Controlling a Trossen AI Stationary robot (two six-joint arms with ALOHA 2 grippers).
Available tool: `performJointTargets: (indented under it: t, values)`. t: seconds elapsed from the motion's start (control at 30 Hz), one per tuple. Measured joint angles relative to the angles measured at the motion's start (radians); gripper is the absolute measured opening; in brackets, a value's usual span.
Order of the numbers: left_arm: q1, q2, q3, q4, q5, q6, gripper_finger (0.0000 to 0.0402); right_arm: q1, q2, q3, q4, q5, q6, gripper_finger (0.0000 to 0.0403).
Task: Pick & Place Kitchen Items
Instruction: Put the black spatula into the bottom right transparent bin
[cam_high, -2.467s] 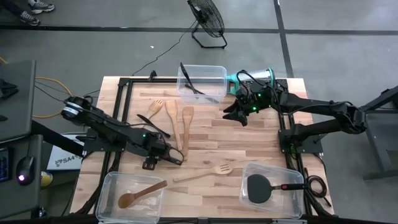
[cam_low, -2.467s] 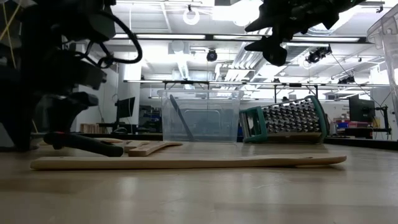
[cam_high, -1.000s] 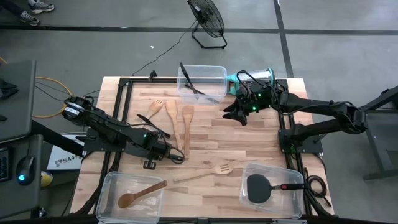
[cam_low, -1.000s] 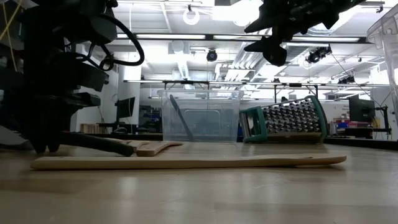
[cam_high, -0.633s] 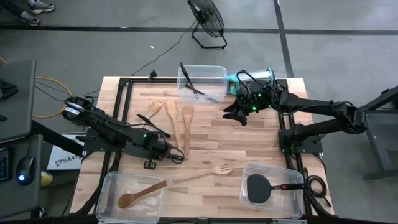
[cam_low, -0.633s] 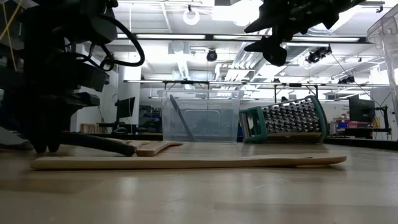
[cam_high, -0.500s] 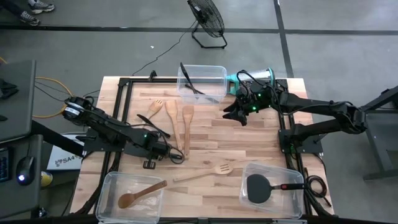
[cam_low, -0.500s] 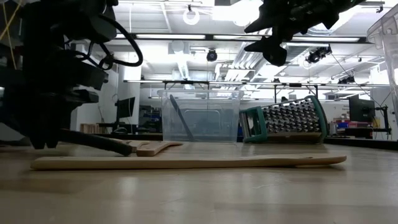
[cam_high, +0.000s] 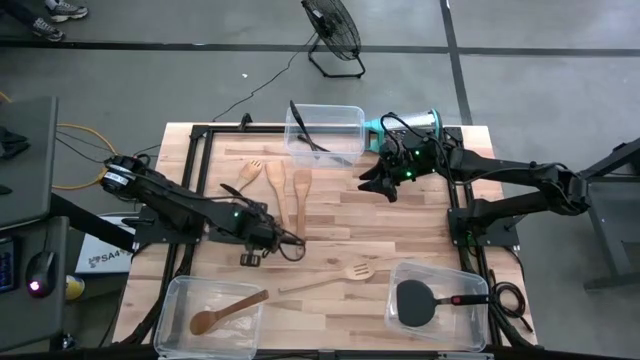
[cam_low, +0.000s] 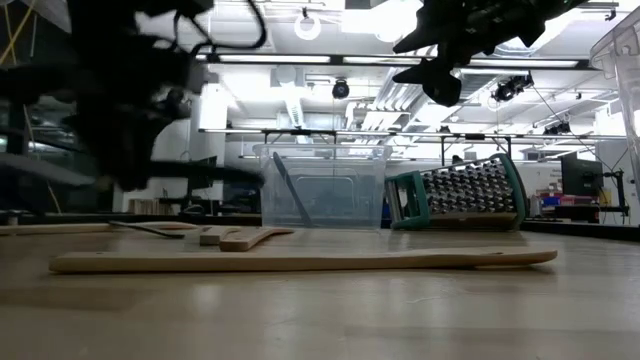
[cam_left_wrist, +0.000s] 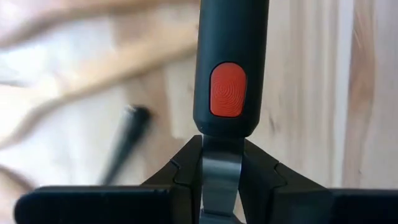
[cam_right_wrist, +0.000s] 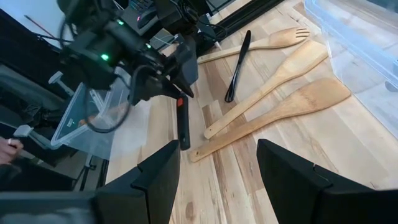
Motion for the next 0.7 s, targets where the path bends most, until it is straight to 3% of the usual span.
performJointTargets:
  t: [0.33, 0.57, 0.7]
  values:
    - [0.008, 0.000, 0.174, -0.010, -0.279, 0.000, 0.0066, 0.002, 0.000, 0.000, 0.000, 0.002, -0.075, 0.0205]
    - [0.103, 0.000, 0.236, 0.108, -0.300, 0.007, 0.0066, 0.042, 0.000, 0.000, 0.000, 0.001, -0.365, 0.0205]
    - [0.158, -0.001, 0.240, 0.257, -0.280, 0.044, 0.0066, 0.072, 0.000, 0.000, 0.001, 0.024, -0.421, 0.0205]
